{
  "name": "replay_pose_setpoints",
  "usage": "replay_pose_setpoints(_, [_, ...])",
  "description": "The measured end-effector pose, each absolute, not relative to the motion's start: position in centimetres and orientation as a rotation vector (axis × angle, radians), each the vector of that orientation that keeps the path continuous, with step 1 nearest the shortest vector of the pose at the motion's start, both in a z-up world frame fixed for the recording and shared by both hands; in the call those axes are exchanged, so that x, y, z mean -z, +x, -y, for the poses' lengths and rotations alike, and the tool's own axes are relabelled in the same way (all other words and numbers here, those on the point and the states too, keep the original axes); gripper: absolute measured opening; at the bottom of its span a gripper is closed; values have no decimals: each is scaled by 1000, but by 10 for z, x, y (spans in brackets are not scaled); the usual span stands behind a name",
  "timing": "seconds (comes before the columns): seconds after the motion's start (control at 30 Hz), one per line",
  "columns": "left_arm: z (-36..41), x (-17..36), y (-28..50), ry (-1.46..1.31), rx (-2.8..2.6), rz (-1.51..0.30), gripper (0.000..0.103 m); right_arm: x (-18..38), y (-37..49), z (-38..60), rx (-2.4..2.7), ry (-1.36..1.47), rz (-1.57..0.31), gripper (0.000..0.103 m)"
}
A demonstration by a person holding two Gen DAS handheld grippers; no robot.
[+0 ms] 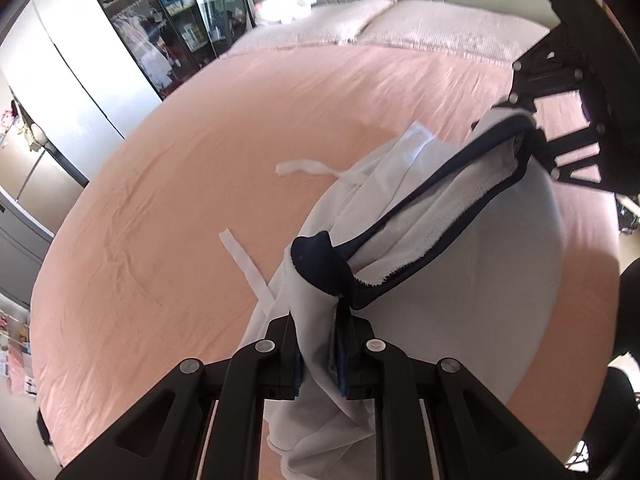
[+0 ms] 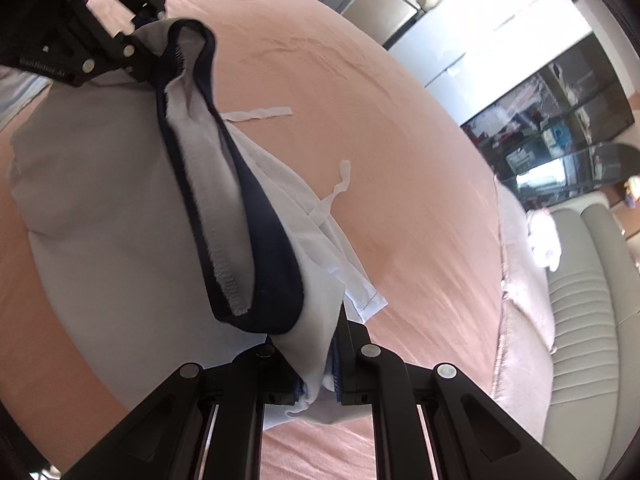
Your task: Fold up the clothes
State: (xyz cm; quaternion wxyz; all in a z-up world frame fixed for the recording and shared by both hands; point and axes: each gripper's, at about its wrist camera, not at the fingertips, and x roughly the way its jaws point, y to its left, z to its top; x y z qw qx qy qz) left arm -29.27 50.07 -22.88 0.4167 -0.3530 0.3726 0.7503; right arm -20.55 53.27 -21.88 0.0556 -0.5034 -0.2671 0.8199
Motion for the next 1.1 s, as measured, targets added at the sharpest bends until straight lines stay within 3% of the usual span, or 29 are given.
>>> replay_pose_setpoints(0.17, [-511,250,-311,-981,-1838,-973,13,229,-231,-554,-2515,-1615,655,9])
replay_pose_setpoints(0.33, [-509,256,-332,-1113,-1876,-860,21,242,-244,-572,-2504,-1702,508,12])
replay_pose_setpoints(0.37, [-507,255,-335,-1129,-1896,-829,28,244,-245,-575,-2499,-1715,494,15])
replay_pose_setpoints(0.4, [-504,254,-339,-1144,-1927,-807,44,247,-245,-577,-2490,-1723,487,17])
replay_pose_setpoints(0.43, [-501,252,-346,-1163,-1968,-788,55,249,-243,-578,-2481,-1719,484,24])
replay_pose_setpoints(0.47, [-498,251,-353,-1188,-2003,-771,73,248,-244,-582,-2470,-1704,456,34])
replay_pose_setpoints(0.5, [-494,250,-358,-1206,-2028,-754,77,247,-244,-587,-2457,-1689,427,38])
replay_pose_setpoints(0.57, [-488,244,-361,-1216,-2067,-714,77,242,-245,-599,-2446,-1656,320,49])
replay_pose_setpoints(0.73, [-467,224,-354,-1196,-2155,-653,77,220,-241,-637,-2421,-1553,13,52])
replay_pose_setpoints(0.97, [-412,210,-317,-1254,-2168,-432,82,185,-213,-640,-2482,-1453,-57,52])
replay_pose_setpoints(1.1, [-368,205,-298,-1320,-2149,-193,84,172,-181,-620,-2487,-1388,-141,52])
